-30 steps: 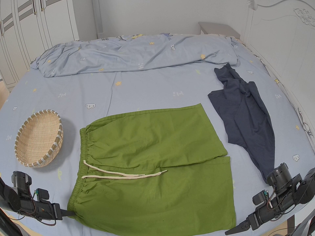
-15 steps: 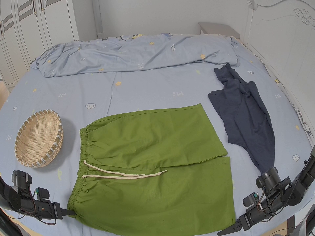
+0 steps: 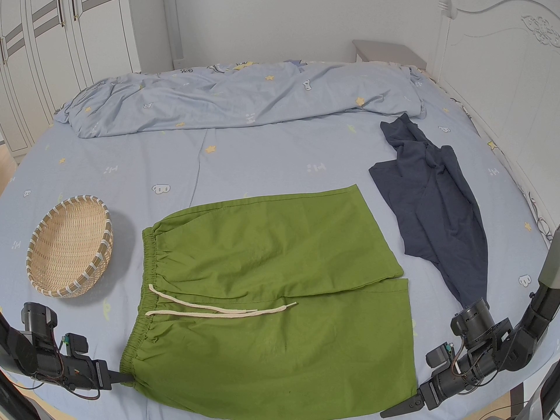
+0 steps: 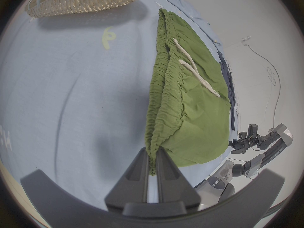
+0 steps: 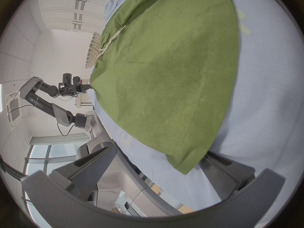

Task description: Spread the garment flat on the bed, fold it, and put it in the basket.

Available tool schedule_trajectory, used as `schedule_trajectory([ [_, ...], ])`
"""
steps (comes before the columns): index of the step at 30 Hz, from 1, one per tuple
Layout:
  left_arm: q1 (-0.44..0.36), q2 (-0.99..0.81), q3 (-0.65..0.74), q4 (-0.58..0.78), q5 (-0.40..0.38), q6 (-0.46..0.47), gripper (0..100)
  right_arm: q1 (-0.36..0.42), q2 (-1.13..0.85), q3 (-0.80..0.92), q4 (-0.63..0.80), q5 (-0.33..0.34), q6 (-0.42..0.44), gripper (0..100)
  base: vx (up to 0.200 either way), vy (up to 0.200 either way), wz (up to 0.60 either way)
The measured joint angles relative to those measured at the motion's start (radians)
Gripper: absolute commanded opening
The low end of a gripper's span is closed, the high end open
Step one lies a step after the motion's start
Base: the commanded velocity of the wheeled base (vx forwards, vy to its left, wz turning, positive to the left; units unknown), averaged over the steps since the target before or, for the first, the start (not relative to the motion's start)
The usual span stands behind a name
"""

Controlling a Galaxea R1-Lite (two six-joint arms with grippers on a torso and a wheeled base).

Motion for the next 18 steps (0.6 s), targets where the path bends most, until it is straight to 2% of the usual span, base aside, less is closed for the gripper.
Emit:
schedule_trajectory([
  [4,-0.002,0.0,-0.001,0.0,0.0,0.0,0,-0.014,0.006,0.016,-0.03,0.001,-0.001,100,0.0,0.0,0.0],
  [5,-0.003,0.0,-0.001,0.0,0.0,0.0,0,-0.018,0.007,0.021,-0.036,0.001,-0.001,0,0.0,0.0,0.0],
  [12,0.0,0.001,-0.001,0.0,0.001,0.0,0,-0.044,0.01,0.042,-0.05,-0.022,-0.015,0,0.0,0.0,0.0],
  [18,0.007,0.001,-0.002,0.002,0.002,0.001,0,-0.096,0.014,0.061,-0.051,-0.018,-0.087,0,0.0,0.0,0.0],
])
